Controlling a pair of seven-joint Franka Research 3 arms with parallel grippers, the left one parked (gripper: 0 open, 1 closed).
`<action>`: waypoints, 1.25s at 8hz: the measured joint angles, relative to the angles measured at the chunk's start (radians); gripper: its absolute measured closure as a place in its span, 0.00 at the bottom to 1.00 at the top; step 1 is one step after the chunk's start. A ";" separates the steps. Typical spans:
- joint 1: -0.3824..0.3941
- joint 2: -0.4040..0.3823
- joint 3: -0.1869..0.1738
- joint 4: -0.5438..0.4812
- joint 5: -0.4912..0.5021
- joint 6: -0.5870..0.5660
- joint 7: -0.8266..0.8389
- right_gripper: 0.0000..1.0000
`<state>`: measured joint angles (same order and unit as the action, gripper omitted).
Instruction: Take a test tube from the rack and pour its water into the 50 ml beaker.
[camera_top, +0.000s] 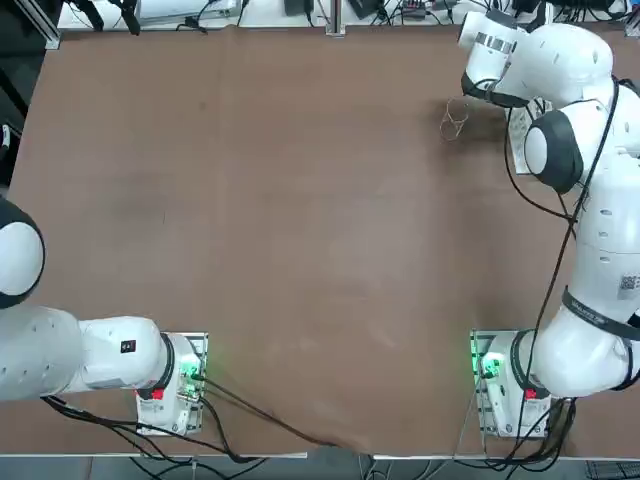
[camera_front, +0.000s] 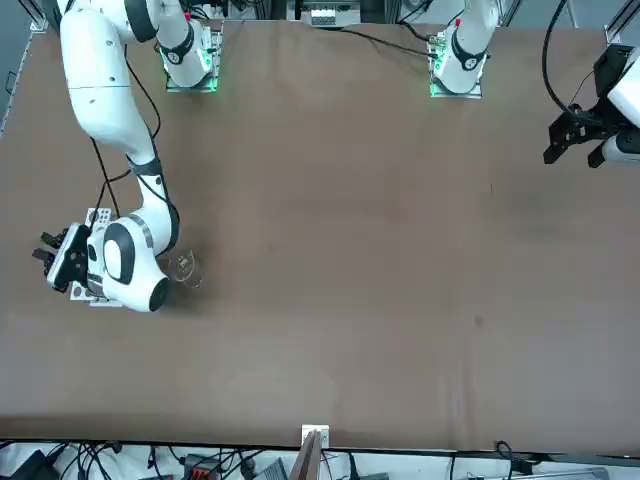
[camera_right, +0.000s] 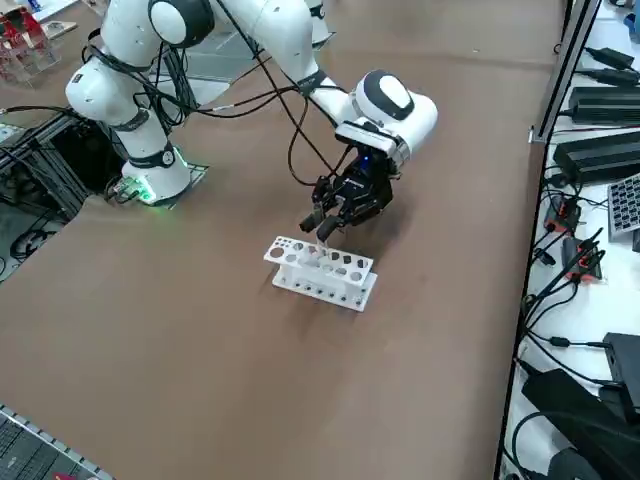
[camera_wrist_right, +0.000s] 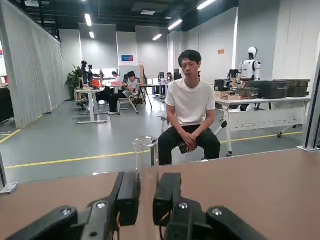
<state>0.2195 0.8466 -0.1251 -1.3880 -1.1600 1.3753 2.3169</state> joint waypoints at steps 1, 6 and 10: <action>0.000 0.006 0.000 0.000 0.000 0.003 0.001 0.80; 0.001 0.047 0.003 0.000 0.001 0.020 0.011 0.80; 0.001 0.074 0.003 0.001 0.000 0.037 0.020 0.80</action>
<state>0.2209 0.9208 -0.1220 -1.3865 -1.1596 1.4123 2.3366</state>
